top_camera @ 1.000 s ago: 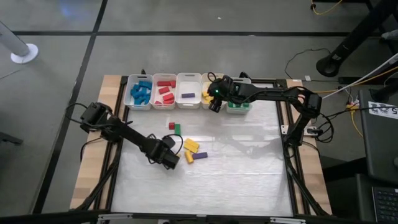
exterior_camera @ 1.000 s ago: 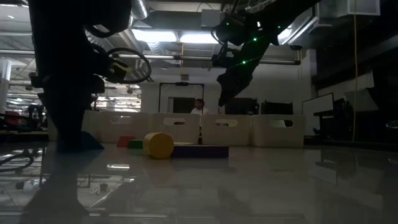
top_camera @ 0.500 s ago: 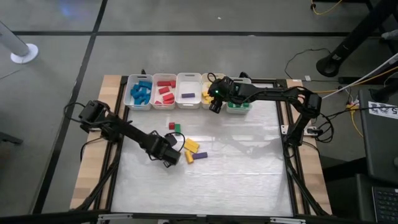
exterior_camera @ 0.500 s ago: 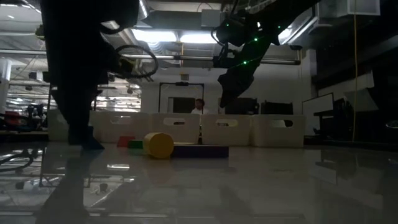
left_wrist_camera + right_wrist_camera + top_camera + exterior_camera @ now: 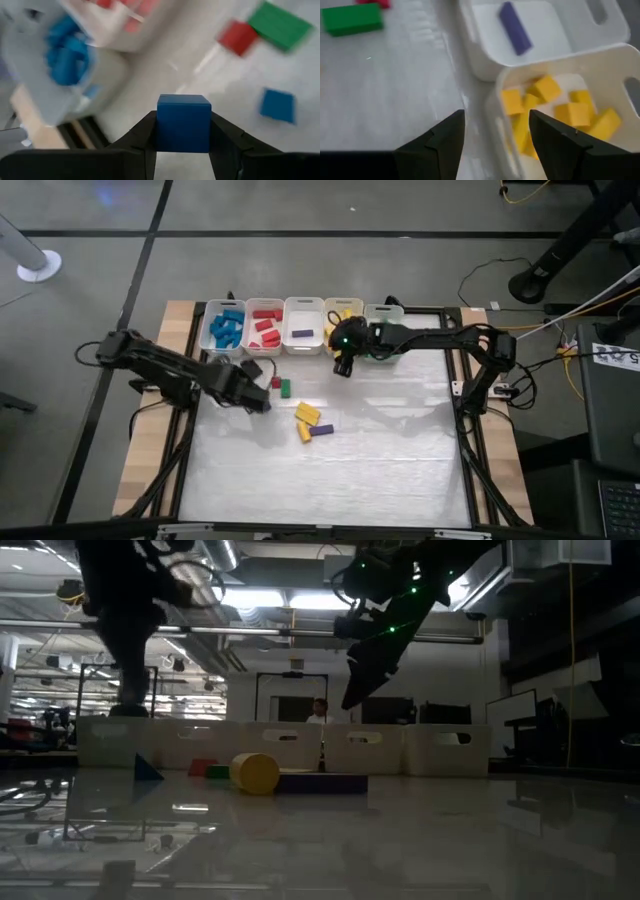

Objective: Sort blocks
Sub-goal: Put the blue block into the left white bin

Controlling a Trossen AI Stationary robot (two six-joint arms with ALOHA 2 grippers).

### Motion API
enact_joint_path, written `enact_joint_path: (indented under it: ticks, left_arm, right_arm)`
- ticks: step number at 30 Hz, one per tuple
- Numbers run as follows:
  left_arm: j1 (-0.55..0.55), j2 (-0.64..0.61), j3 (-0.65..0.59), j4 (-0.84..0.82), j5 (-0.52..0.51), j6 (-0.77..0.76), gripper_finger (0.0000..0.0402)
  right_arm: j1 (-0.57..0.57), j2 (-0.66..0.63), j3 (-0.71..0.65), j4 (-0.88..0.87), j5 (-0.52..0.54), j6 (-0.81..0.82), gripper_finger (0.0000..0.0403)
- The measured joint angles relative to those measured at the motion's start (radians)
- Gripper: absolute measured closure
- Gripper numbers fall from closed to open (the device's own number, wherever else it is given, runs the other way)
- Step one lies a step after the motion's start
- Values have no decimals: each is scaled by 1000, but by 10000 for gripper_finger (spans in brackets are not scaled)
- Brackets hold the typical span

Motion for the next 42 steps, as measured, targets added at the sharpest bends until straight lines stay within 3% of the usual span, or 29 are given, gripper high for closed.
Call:
enact_joint_path:
  ticks: [9,17,24,28,32,36,42]
  left_arm:
    - [215,-226,0,-42,-203,135,276]
    - [509,-260,0,-23,-302,268,263]
    - [699,-240,0,107,-298,439,260]
    - [784,-216,0,135,-240,474,259]
    - [859,-186,0,137,-195,490,259]
    - [906,-163,0,163,-194,490,258]
    - [924,-160,0,216,-194,549,258]
  right_arm:
    - [142,0,0,0,-16,-7,182]
    - [255,0,0,0,-16,-7,182]
    - [324,0,0,0,-16,-7,182]
    - [350,0,0,0,-17,-6,182]
    - [370,0,0,-1,-86,8,182]
    - [391,0,0,0,-174,25,182]
    - [409,0,0,0,-181,26,182]
